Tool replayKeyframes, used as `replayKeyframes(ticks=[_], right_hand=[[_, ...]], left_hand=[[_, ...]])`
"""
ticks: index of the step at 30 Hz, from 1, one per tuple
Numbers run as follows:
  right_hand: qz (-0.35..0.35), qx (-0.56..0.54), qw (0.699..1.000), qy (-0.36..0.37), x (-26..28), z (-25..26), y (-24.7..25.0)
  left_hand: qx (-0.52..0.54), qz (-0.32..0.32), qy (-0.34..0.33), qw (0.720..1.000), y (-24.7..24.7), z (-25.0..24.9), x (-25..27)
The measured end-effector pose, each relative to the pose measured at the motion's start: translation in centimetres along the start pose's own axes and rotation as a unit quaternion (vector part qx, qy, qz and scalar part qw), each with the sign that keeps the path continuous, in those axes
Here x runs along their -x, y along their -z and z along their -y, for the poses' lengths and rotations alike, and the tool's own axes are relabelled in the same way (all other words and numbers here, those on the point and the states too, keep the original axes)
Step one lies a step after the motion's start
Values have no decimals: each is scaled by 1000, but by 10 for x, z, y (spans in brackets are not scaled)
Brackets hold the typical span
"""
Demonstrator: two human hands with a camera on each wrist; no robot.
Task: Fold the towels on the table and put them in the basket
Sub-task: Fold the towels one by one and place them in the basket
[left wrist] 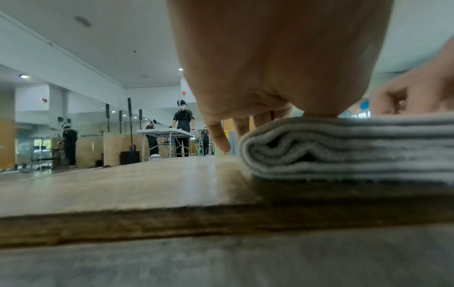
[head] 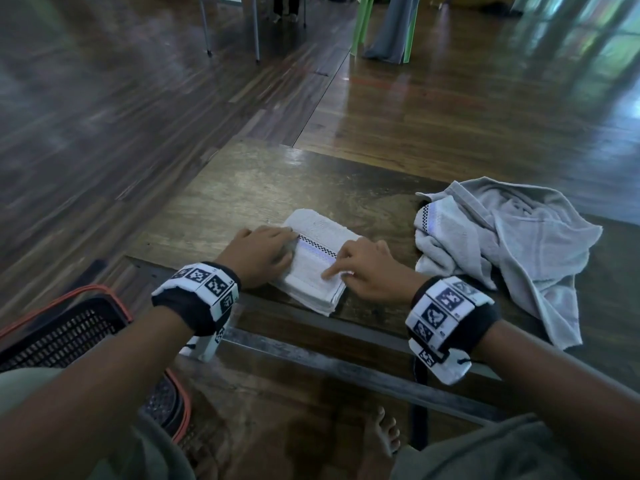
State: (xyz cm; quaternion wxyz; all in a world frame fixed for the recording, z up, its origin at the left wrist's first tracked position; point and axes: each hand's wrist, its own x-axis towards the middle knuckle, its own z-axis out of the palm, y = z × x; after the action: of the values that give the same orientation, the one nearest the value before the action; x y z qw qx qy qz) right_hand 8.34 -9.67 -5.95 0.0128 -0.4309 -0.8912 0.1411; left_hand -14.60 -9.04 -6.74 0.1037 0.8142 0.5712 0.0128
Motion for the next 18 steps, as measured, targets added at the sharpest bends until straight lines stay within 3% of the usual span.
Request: replayKeyframes(ticks=[6, 10, 15, 18], right_hand=[[1, 66, 997, -37, 16, -13, 5], [-10, 95, 991, -97, 16, -36, 14], [-43, 20, 991, -124, 11, -50, 7], [-51, -78, 985, -142, 7, -53, 3]], left_hand=[[-87, 51, -17, 995, 10, -9, 0], [-90, 78, -94, 988, 20, -31, 9], [33, 84, -113, 990, 9, -42, 17], [65, 22, -67, 995, 3, -34, 5]])
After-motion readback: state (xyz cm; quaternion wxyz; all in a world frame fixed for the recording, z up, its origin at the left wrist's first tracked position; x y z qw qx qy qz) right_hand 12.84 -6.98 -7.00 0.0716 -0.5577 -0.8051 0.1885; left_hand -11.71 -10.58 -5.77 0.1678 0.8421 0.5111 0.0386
